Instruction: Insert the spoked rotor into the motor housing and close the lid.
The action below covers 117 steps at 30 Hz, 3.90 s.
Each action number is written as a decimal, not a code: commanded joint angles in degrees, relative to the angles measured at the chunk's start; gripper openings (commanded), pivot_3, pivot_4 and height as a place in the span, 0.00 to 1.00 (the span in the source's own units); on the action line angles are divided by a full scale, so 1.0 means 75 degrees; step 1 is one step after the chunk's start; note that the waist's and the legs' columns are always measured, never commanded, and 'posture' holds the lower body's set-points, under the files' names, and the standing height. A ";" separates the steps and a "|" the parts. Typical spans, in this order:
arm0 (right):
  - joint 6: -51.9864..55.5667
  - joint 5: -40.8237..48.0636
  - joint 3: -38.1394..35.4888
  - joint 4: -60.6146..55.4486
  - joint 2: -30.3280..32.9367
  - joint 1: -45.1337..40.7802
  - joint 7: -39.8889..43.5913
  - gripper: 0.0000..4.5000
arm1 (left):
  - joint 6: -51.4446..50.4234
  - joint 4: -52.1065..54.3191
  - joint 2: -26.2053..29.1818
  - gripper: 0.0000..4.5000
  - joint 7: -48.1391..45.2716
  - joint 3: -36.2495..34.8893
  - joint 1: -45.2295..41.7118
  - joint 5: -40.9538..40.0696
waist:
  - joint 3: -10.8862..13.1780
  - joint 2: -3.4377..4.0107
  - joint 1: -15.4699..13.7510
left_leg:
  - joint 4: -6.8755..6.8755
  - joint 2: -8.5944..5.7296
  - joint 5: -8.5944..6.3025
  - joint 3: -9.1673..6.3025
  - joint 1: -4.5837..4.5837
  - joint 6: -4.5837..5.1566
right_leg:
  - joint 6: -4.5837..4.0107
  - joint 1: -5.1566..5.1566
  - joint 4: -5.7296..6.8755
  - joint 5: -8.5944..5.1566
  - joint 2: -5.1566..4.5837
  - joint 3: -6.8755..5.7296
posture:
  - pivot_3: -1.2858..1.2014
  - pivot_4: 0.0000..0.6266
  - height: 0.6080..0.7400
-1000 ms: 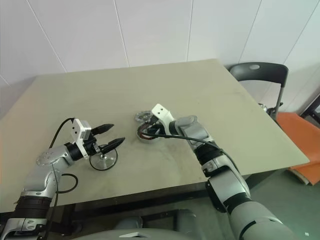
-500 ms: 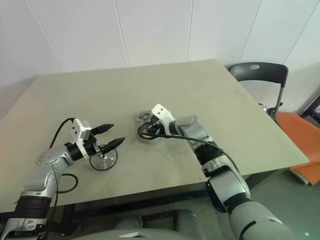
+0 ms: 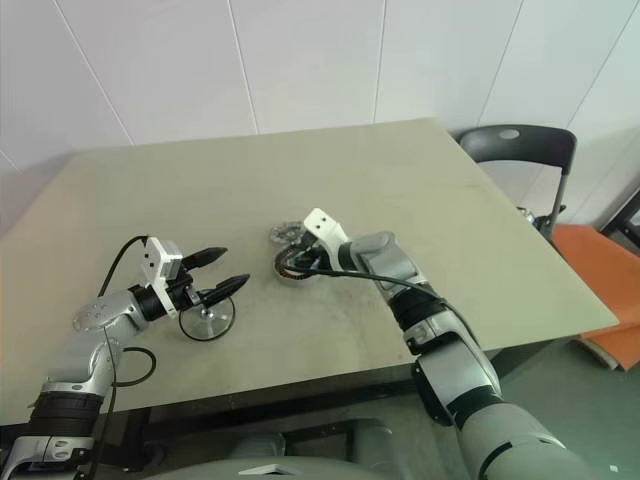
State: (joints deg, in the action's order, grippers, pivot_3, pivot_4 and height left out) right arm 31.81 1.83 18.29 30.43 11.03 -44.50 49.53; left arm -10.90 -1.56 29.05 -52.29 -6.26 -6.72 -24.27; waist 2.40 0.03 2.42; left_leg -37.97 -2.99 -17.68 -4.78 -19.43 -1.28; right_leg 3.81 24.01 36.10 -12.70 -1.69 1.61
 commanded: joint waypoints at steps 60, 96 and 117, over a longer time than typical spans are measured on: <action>-0.1358 0.0113 -0.0924 0.0416 -0.1162 0.0439 -0.1118 0.01 | 0.0155 -0.0051 -0.0037 1.00 0.0193 0.0071 -0.0106 0.0135 | -0.0034 -0.0011 0.0142 | 0.0081 0.0024 0.0016 -0.0007 0.0054 -0.0026 | -0.0038 -0.0016 -0.0001 -0.0022 0.0018 -0.0002 | 0.52 0.00 1.00; -0.0759 -0.0397 0.0842 -0.0450 -0.0587 0.1283 -0.0075 0.01 | 0.0285 -0.0082 -0.0034 1.00 0.0246 0.0055 -0.0162 0.0243 | -0.0037 -0.0013 0.0000 | 0.0088 0.0022 0.0016 -0.0004 0.0020 -0.0027 | -0.0039 0.0026 0.0000 -0.0020 0.0015 0.0000 | 0.52 0.00 1.00; -0.0818 0.1382 -0.0898 -0.0913 -0.0463 0.0915 0.0814 0.01 | 0.0243 -0.0035 -0.0028 1.00 0.0235 -0.0001 -0.0205 0.0161 | -0.0010 -0.0008 0.0002 | 0.0118 0.0024 0.0014 -0.0008 0.0104 -0.0026 | -0.0035 -0.0057 -0.0020 -0.0032 0.0014 -0.0005 | 0.52 0.00 1.00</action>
State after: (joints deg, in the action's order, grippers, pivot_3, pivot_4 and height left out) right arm 26.00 10.55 11.94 26.58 7.62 -36.79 54.44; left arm -9.64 -3.43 28.50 -50.55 -5.29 -7.54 -22.54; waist 2.33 -0.04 2.43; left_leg -37.09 -2.81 -17.58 -4.84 -18.65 -1.47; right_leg 3.55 23.58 35.94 -12.95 -1.60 1.57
